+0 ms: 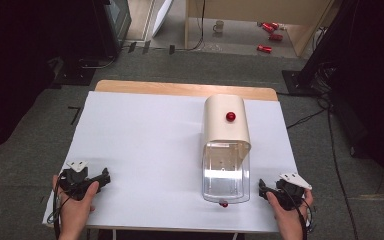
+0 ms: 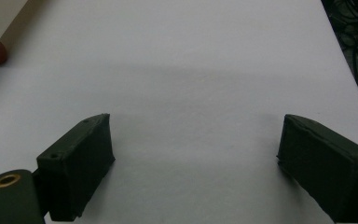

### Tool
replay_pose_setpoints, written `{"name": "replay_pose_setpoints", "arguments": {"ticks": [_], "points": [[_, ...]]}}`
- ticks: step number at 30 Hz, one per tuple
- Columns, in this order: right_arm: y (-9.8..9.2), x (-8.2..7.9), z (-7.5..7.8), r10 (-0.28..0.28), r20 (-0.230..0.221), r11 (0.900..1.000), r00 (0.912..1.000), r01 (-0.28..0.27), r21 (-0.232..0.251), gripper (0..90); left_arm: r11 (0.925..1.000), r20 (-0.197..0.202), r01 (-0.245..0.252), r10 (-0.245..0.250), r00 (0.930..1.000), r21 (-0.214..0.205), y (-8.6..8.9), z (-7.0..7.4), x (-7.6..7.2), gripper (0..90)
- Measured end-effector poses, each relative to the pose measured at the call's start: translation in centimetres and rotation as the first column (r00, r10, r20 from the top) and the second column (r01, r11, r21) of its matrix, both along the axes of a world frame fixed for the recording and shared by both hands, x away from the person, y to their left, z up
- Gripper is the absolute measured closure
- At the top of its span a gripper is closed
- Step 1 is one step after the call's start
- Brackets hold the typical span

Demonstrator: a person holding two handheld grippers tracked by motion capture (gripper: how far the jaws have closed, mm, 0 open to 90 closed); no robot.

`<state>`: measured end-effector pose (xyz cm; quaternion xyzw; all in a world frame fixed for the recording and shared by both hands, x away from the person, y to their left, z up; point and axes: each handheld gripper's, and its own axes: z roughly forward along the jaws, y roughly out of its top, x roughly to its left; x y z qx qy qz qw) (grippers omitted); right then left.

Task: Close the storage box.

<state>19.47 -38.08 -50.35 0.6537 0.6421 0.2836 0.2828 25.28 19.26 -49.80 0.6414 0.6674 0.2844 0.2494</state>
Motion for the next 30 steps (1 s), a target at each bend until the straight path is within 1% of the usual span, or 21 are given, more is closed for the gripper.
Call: {"name": "replay_pose_setpoints", "arguments": {"ticks": [3,5,6,7,8,10,13,15,16,18,19,20,21,22,25,30], "points": [[0.2,-0.2,0.1,-0.01,0.0,0.9999,1.0,0.01,-0.005,9.7,1.0,-0.001,0.0,0.0,1.0,0.001,0.0,0.0,0.0,3.9],[0.4,-0.5,0.2,-0.02,0.006,0.9995,0.9998,0.02,-0.023,9.7,1.0,-0.002,0.0,0.0,1.0,0.002,0.0,0.0,0.0,3.9],[0.4,-0.7,0.2,-0.029,0.012,0.9992,0.9995,0.03,-0.028,10.5,1.0,-0.001,0.0,0.0,1.0,0.002,0.0,0.0,0.0,3.9],[0.5,-0.8,0.4,-0.044,0.018,0.9986,0.9989,0.044,-0.028,13.9,1.0,-0.001,0.0,0.0,1.0,0.003,0.0,0.0,0.0,3.9],[0.6,-1.0,0.5,-0.053,0.025,0.9982,0.9983,0.054,-0.025,14.4,1.0,-0.002,0.0,0.0,1.0,0.003,0.0,0.0,0.0,3.9],[0.7,-1.4,1.0,-0.049,0.034,0.9988,0.9982,0.049,-0.005,14.6,1.0,-0.001,0.0,0.0,1.0,0.002,0.0,0.0,0.0,3.9],[1.2,-2.0,1.6,-0.038,0.047,0.9993,0.9982,0.038,-0.004,15.2,1.0,0.0,0.0,0.0,1.0,0.001,0.0,0.0,0.0,3.9],[1.8,-2.4,1.9,-0.019,0.049,0.9998,0.9986,0.019,0.003,15.6,1.0,0.001,0.0,0.0,1.0,0.001,0.0,0.0,0.0,3.9],[1.8,-2.4,1.9,-0.019,0.049,0.9998,0.9986,0.019,0.003,15.6,1.0,0.001,0.0,0.0,1.0,0.001,0.0,0.0,0.0,3.9],[2.7,-3.1,2.7,0.011,0.068,0.9997,0.9976,-0.013,0.022,17.4,1.0,0.001,0.0,0.0,1.0,0.001,0.0,0.0,0.0,3.9],[3.0,-3.4,2.9,0.023,0.077,0.9995,0.9967,-0.024,0.021,17.9,1.0,0.001,0.0,0.0,1.0,0.001,0.0,0.0,0.0,3.9],[3.0,-3.4,2.9,0.023,0.077,0.9995,0.9967,-0.024,0.021,17.9,1.0,0.001,0.0,0.0,1.0,0.001,0.0,0.0,0.0,3.9],[3.3,-3.6,3.2,0.036,0.087,0.9993,0.9955,-0.037,0.008,18.1,1.0,0.001,-0.001,0.001,1.0,0.001,0.0,0.0,0.0,3.9],[4.0,-4.0,3.8,0.064,0.103,0.998,0.9926,-0.063,-0.006,18.4,1.0,0.001,-0.001,0.001,1.0,0.001,0.0,0.0,0.0,3.9],[4.7,-4.4,4.3,0.095,0.116,0.9953,0.9887,-0.096,0.006,19.0,1.0,0.001,-0.003,0.003,1.0,0.002,-0.1,0.0,0.0,3.9],[5.2,-4.7,4.3,0.147,0.104,0.9889,0.9836,-0.148,0.002,19.4,1.0,0.0,-0.002,0.002,1.0,0.002,-0.1,0.0,0.0,3.9]]}}
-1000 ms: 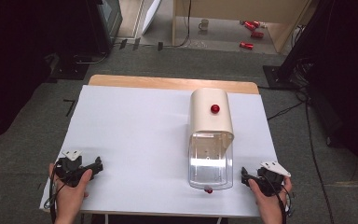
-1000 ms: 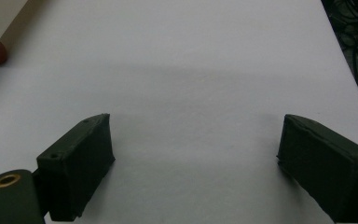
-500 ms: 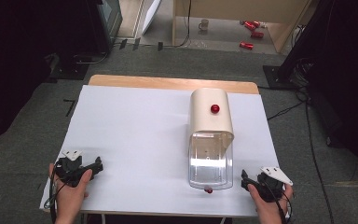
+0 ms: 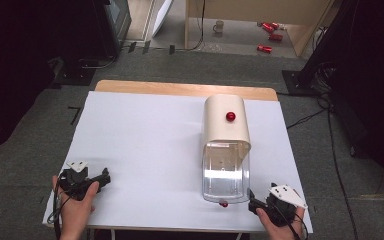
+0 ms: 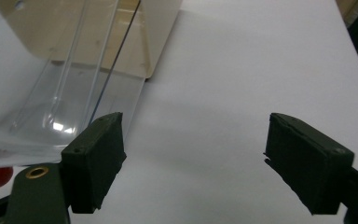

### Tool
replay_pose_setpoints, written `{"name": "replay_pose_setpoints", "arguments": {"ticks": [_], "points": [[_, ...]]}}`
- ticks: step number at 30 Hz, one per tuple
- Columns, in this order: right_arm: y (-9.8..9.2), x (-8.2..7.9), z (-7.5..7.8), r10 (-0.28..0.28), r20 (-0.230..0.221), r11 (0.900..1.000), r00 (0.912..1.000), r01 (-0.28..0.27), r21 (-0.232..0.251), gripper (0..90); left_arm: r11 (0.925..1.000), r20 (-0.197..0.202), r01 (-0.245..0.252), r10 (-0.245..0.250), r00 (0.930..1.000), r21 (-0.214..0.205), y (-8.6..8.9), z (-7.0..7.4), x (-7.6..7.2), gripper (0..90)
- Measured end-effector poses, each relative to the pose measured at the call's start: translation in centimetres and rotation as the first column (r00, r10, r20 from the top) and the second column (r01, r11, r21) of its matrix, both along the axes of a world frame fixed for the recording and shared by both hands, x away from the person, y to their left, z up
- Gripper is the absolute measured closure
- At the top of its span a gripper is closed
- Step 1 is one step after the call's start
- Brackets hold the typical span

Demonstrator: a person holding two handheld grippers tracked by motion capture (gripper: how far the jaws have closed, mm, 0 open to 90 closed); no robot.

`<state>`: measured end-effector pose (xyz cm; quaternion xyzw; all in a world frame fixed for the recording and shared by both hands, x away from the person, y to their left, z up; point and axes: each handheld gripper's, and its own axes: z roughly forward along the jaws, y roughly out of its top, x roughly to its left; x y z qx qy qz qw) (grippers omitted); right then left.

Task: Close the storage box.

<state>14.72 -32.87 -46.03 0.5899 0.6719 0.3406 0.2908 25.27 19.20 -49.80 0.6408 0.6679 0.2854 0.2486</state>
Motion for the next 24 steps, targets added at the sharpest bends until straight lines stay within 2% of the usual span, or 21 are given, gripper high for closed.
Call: {"name": "replay_pose_setpoints", "arguments": {"ticks": [3,9,11,13,14,19,24], "points": [[-0.3,0.1,0.0,0.042,-0.007,0.999,0.9991,-0.041,0.014,18.9,1.0,0.0,0.0,0.0,1.0,0.001,0.0,0.0,0.0,3.9],[-0.4,-0.6,0.8,0.074,0.028,0.9968,0.9968,-0.075,0.029,14.3,1.0,0.002,0.0,0.0,1.0,-0.001,0.0,0.0,0.0,4.0],[-0.1,-0.8,0.9,0.08,0.038,0.9968,0.996,-0.081,0.0,13.6,1.0,0.002,0.0,0.0,1.0,-0.001,0.0,0.0,0.0,4.0],[0.0,-0.8,0.9,0.089,0.041,0.9961,0.9952,-0.088,-0.009,13.3,1.0,0.001,0.0,0.0,1.0,0.0,0.0,0.0,0.0,4.0],[0.1,-0.9,0.9,0.117,0.036,0.993,0.9924,-0.117,-0.02,12.5,1.0,0.001,0.0,0.0,1.0,0.0,0.0,0.0,0.0,4.0],[-0.4,-1.0,1.1,0.156,0.033,0.9878,0.9872,-0.156,0.002,11.4,1.0,0.0,0.0,0.0,1.0,0.002,0.0,0.0,0.0,4.0],[-0.7,-1.3,1.2,0.204,0.025,0.9791,0.9787,-0.204,-0.003,10.8,1.0,0.001,0.0,0.0,1.0,0.001,0.0,0.0,0.0,4.0]]}}
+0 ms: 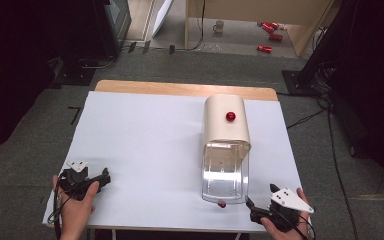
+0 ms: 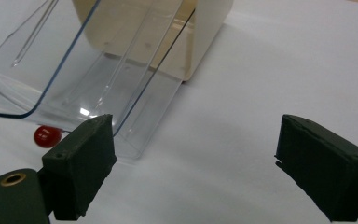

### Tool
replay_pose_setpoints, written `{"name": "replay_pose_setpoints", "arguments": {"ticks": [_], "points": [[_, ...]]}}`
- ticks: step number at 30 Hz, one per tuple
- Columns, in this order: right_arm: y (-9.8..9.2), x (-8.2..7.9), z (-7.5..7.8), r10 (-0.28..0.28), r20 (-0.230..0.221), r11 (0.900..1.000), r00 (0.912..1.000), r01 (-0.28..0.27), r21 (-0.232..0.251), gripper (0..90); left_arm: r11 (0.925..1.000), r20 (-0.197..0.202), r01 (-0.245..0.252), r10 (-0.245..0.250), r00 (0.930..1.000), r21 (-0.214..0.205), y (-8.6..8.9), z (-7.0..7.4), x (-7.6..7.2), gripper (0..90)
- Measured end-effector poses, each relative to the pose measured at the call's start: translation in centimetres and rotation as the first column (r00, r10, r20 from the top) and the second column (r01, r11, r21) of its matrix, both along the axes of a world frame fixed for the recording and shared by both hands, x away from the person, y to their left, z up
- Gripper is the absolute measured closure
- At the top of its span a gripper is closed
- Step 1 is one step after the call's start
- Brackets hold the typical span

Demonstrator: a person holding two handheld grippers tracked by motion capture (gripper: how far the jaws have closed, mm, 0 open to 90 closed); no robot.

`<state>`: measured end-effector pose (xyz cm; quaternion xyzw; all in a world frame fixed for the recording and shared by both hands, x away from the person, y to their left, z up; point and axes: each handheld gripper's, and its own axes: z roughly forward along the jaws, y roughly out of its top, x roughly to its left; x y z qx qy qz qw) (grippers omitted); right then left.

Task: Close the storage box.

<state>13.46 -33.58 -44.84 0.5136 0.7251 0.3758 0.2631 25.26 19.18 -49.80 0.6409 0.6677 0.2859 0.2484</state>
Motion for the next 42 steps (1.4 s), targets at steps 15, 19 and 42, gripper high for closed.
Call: {"name": "replay_pose_setpoints", "arguments": {"ticks": [15,19,42], "points": [[0.1,-0.8,0.4,0.157,0.021,0.9872,0.9873,-0.158,0.024,10.0,1.0,0.0,0.0,0.0,1.0,0.0,0.0,0.0,0.0,4.0],[0.8,-0.8,0.5,0.185,0.032,0.9821,0.9822,-0.186,0.03,10.0,1.0,0.0,0.0,0.0,1.0,0.0,0.0,0.0,0.0,4.0],[3.5,-0.4,0.3,0.255,0.039,0.9647,0.9662,-0.257,0.058,30.2,1.0,0.0,0.0,0.0,1.0,0.001,0.0,0.0,0.0,4.0]]}}
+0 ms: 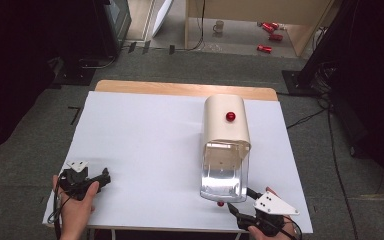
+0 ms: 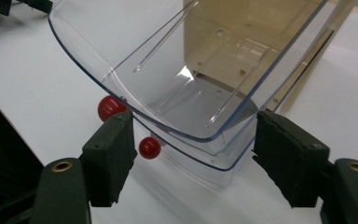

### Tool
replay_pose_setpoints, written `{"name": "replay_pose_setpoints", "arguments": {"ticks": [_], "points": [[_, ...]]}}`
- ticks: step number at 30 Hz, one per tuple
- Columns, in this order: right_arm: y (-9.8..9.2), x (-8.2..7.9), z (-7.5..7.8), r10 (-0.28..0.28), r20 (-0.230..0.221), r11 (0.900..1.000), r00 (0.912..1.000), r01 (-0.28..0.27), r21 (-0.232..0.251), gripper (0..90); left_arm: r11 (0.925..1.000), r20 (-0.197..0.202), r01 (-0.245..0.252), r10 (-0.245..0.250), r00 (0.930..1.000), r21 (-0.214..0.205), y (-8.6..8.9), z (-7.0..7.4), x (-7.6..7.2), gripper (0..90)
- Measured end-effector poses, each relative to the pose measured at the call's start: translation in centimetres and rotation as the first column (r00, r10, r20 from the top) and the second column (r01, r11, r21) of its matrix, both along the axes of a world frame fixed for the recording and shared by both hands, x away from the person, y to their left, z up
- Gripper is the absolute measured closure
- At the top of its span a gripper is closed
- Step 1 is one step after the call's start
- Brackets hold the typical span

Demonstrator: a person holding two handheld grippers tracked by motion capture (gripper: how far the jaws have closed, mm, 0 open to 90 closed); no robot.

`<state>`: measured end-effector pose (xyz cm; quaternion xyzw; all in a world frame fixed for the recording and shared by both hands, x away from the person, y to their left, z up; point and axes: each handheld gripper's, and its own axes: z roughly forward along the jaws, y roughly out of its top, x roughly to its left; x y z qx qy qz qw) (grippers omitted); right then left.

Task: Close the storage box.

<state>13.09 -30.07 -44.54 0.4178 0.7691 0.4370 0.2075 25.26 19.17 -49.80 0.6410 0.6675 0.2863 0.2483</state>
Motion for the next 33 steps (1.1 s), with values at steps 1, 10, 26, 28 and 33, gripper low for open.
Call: {"name": "replay_pose_setpoints", "arguments": {"ticks": [1,10,26,28,33], "points": [[0.0,0.1,-0.1,-0.002,-0.001,1.0,1.0,0.002,-0.002,30.4,1.0,0.0,0.0,0.0,1.0,0.0,0.0,0.0,0.0,4.0],[0.0,0.2,-0.4,-0.015,-0.005,0.9999,0.9999,0.015,0.005,33.5,1.0,0.001,-0.001,0.001,1.0,0.0,0.0,0.0,0.0,4.0],[-0.3,0.6,1.0,-0.096,0.034,0.9923,0.9948,0.093,0.081,39.3,1.0,0.001,0.0,0.0,1.0,0.001,0.0,0.0,0.0,4.0],[-0.4,0.8,1.2,-0.112,0.034,0.9889,0.9931,0.108,0.101,40.1,1.0,0.001,0.0,0.0,1.0,0.001,0.0,0.0,0.0,4.0],[-0.4,1.3,1.7,-0.135,0.045,0.9849,0.9898,0.129,0.115,40.2,1.0,0.001,0.0,0.0,1.0,0.0,0.0,0.0,0.0,4.1]]}}
